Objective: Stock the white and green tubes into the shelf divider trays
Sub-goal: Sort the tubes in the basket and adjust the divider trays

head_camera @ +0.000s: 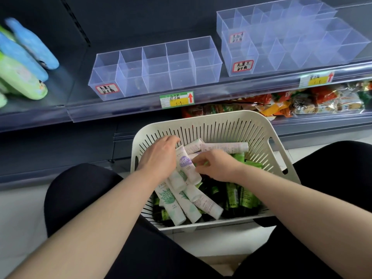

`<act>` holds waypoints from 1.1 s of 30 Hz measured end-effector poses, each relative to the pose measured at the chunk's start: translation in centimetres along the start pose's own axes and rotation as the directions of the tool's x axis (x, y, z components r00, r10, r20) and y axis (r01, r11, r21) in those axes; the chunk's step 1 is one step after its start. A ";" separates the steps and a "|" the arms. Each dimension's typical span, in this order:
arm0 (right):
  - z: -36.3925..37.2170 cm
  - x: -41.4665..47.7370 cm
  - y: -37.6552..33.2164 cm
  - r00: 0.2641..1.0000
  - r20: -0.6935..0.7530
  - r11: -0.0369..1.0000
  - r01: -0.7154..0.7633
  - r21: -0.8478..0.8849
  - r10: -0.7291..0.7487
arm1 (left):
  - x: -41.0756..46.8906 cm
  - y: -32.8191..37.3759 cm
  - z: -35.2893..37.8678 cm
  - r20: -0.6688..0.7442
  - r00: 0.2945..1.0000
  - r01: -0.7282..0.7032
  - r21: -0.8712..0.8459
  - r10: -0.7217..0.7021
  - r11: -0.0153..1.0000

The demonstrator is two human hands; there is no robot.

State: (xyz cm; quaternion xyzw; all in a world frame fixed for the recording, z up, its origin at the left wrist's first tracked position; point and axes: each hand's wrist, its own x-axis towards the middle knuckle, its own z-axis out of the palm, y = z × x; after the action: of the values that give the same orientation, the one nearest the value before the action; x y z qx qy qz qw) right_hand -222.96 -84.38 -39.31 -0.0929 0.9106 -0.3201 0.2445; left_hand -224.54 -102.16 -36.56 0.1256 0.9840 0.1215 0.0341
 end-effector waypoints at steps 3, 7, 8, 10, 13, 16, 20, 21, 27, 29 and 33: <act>-2.6 -0.8 2.7 0.976 -0.169 0.890 -0.196 -0.412 0.137 | 0.2 0.1 0.8 0.070 0.997 -0.030 0.006 0.029 1.000; -3.1 -2.3 4.9 0.945 -0.078 0.600 -0.264 -0.755 0.318 | 0.5 0.7 2.0 0.113 0.990 -0.080 0.005 0.079 0.997; -2.6 -2.6 5.2 0.939 -0.046 0.577 -0.248 -0.778 0.342 | 0.6 0.9 2.3 0.125 0.988 -0.093 0.008 0.091 0.996; -1.8 -2.9 5.6 0.930 -0.028 0.568 -0.247 -0.785 0.366 | 0.7 1.0 2.8 0.144 0.983 -0.120 0.022 0.116 0.992; -2.4 -3.0 5.4 0.944 -0.063 0.641 -0.269 -0.719 0.325 | 0.8 0.6 3.3 0.167 0.976 -0.149 0.034 0.141 0.988; -4.0 -3.4 4.6 0.949 -0.018 0.902 -0.304 -0.307 0.314 | 0.8 0.0 3.5 0.194 0.971 -0.151 0.045 0.140 0.987; -3.1 -4.0 4.5 0.928 0.154 0.936 -0.349 0.040 0.339 | 0.8 0.1 3.4 0.209 0.970 -0.133 0.019 0.126 0.991; -2.5 -4.0 4.6 0.926 0.164 0.938 -0.347 0.016 0.340 | 0.8 0.2 3.3 0.213 0.969 -0.137 0.022 0.129 0.990; -1.5 -4.1 5.0 0.964 -0.044 0.956 -0.265 -0.122 0.262 | 0.1 0.7 3.1 0.243 0.956 -0.190 0.092 0.163 0.977; -1.8 -4.0 5.1 0.963 -0.117 0.964 -0.254 -0.081 0.243 | 0.1 0.7 3.1 0.234 0.961 -0.176 0.117 0.145 0.977; -1.5 -3.4 5.3 0.951 -0.207 0.971 -0.239 -0.018 0.230 | 0.1 0.7 3.1 0.207 0.972 -0.140 0.146 0.108 0.979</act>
State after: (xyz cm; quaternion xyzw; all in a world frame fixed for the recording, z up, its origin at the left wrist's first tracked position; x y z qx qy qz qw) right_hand -220.91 -78.37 -40.27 0.0440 0.9420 -0.2769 0.1842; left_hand -224.18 -100.78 -39.37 0.2008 0.9725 0.0309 0.1142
